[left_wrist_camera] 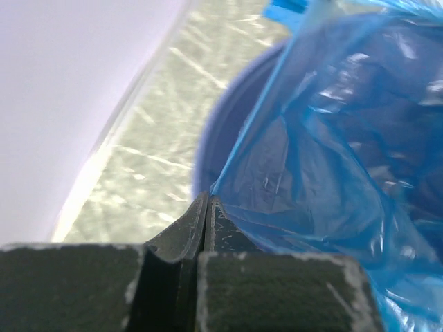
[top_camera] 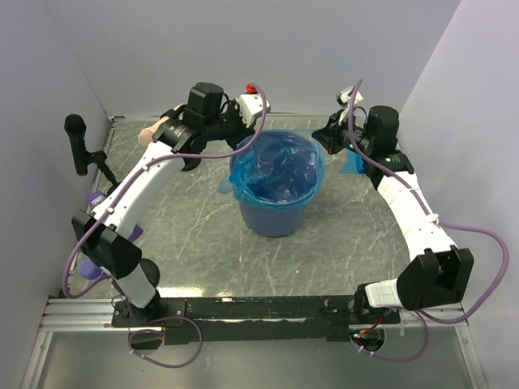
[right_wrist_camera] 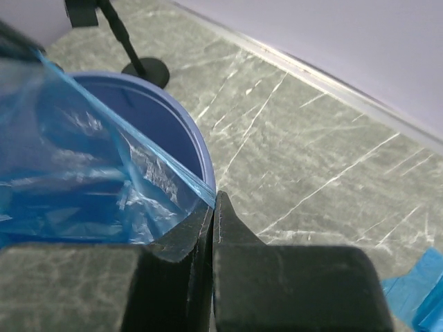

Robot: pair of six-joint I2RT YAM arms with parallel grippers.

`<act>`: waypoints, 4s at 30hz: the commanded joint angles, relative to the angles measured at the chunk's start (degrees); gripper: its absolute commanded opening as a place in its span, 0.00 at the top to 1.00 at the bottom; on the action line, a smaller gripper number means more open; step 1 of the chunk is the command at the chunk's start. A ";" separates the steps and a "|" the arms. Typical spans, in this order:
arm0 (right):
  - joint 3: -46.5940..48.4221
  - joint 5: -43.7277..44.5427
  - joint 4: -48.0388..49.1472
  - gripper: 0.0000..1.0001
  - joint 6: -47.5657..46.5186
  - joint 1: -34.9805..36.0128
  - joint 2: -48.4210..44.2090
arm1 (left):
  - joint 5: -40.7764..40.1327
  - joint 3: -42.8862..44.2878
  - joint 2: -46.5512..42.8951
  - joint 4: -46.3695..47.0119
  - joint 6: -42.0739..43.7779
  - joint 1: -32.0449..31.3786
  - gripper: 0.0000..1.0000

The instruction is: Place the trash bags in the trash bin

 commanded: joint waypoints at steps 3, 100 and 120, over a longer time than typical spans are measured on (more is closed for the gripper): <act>3.43 2.52 -0.65 1.00 -3.95 -0.72 1.62 | -13.17 -3.03 -4.51 3.26 5.12 0.59 0.99; 10.46 5.78 -9.53 1.00 -13.01 -2.57 7.42 | -17.40 1.54 1.20 -5.71 -6.12 9.38 0.99; 1.32 1.82 -22.88 0.76 -13.35 -3.80 -0.31 | 10.36 -3.74 -2.84 -22.74 -5.96 15.62 0.99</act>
